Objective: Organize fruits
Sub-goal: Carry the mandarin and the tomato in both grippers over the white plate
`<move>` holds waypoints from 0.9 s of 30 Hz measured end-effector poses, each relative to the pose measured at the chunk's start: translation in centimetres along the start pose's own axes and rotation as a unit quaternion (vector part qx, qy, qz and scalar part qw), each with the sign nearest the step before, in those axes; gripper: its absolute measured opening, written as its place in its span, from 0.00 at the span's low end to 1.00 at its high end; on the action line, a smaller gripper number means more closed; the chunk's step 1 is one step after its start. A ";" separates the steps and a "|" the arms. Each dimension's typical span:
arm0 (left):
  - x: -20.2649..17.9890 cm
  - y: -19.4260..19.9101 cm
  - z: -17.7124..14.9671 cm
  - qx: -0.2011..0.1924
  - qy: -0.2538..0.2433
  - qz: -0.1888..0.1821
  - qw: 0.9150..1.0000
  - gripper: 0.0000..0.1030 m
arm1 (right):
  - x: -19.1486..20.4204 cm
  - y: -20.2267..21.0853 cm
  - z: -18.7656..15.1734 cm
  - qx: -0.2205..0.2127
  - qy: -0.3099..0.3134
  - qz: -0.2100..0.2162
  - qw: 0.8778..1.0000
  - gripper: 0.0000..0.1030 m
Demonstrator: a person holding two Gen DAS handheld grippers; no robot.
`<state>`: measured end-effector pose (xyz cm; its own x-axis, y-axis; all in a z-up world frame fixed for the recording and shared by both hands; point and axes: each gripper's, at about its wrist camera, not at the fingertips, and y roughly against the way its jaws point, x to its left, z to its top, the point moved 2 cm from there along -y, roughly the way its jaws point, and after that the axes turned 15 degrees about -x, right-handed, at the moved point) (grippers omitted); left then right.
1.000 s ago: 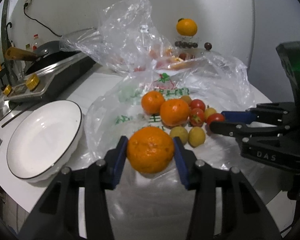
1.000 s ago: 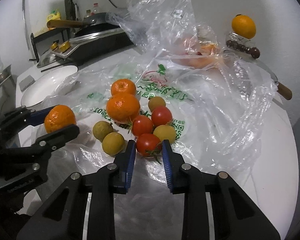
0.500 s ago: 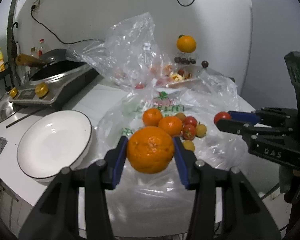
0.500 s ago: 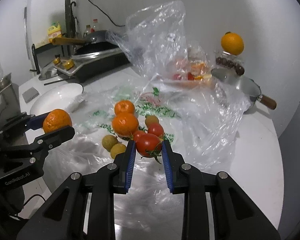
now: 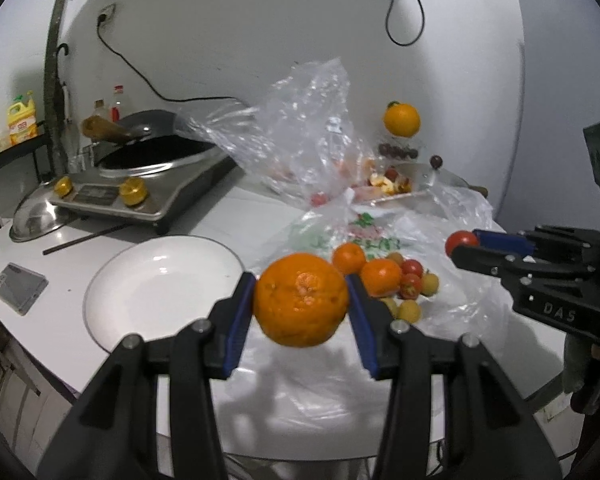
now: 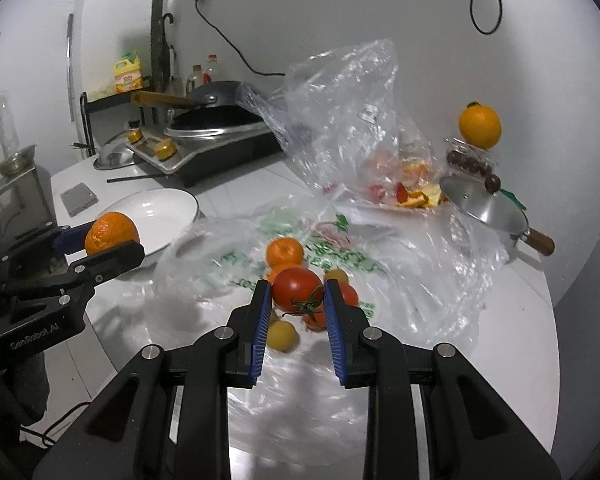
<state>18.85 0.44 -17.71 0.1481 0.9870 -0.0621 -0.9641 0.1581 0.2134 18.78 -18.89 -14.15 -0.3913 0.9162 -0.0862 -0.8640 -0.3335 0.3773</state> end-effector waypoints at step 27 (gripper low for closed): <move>10.0 -0.2 -0.1 -0.007 0.017 0.094 0.995 0.45 | 8.4 -5.2 4.0 -0.018 0.041 0.069 0.997 0.28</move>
<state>20.53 10.31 -18.49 -0.0420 0.9975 -0.0560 -0.9771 -0.0293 0.2109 21.29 -8.56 -13.14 -0.5301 0.8405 -0.1121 -0.8105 -0.4634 0.3581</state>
